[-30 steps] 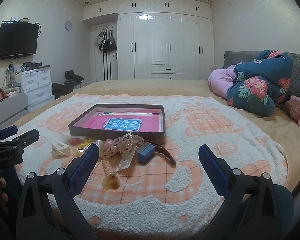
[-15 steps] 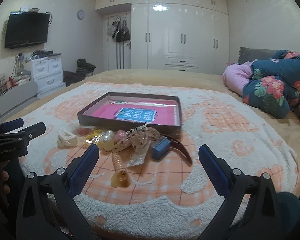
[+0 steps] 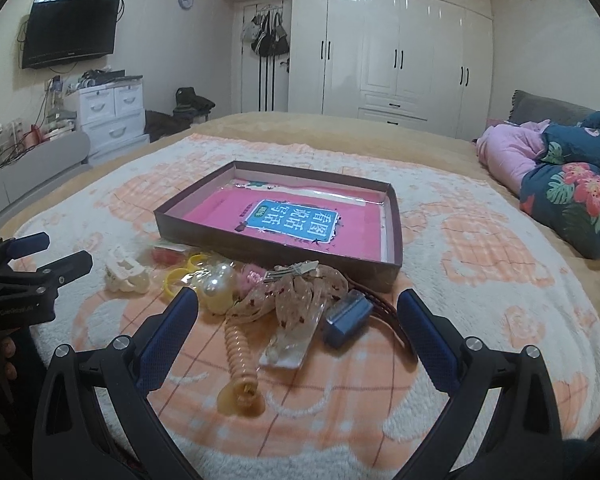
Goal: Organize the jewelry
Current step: 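Grasp the white hair claw clip with the left tool while the right tool grasps the pink bow clip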
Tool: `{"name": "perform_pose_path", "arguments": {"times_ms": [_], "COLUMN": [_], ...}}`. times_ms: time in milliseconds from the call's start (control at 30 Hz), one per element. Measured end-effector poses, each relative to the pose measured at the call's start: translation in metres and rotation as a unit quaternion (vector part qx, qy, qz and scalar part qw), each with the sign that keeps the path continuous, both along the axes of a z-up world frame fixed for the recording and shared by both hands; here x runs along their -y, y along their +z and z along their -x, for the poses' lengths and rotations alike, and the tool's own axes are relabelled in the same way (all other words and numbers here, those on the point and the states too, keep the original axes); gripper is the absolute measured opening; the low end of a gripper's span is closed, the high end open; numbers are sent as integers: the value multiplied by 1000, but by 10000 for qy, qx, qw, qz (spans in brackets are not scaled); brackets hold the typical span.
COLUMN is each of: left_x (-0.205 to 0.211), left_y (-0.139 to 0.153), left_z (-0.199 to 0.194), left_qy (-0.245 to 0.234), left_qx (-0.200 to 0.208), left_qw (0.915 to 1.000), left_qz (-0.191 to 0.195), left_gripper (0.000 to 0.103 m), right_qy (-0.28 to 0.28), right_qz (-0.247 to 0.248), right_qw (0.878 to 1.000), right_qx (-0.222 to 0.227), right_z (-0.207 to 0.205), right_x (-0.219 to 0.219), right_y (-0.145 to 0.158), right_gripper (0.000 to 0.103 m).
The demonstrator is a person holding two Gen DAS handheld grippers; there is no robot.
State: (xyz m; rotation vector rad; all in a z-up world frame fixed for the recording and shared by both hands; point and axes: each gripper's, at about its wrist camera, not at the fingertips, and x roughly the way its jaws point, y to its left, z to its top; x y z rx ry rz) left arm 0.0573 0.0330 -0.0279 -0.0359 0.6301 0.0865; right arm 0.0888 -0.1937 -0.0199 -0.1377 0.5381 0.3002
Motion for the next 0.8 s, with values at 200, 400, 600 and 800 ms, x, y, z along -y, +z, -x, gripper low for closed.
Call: {"name": "perform_pose_path", "arguments": {"times_ms": [200,400,600,800], "left_x": [-3,-11,-3,-2], "left_y": [-9,-26,-31,-39], "left_z": [-25,-46,-55,-70], "left_qy": [-139,-34,-238,-257], "left_qx": [-358,-867,-904,-1015], "left_qw": [9992,9960,9954,9943], "left_qz": [129,235,215,209], "left_gripper": [92,92,92,79], "right_qy": [59,165,215,172], "right_qz": [140,230,310,298], "right_qw": [9996,9989,9987,9993], "right_qx": [-224,-377,-345,-156], "right_z": [-24,-37,-41,-38], "right_x": [-2,-6,-8,-2], "right_y": [-10,-19,-24,-20], "right_gripper": [83,58,21,8]}}
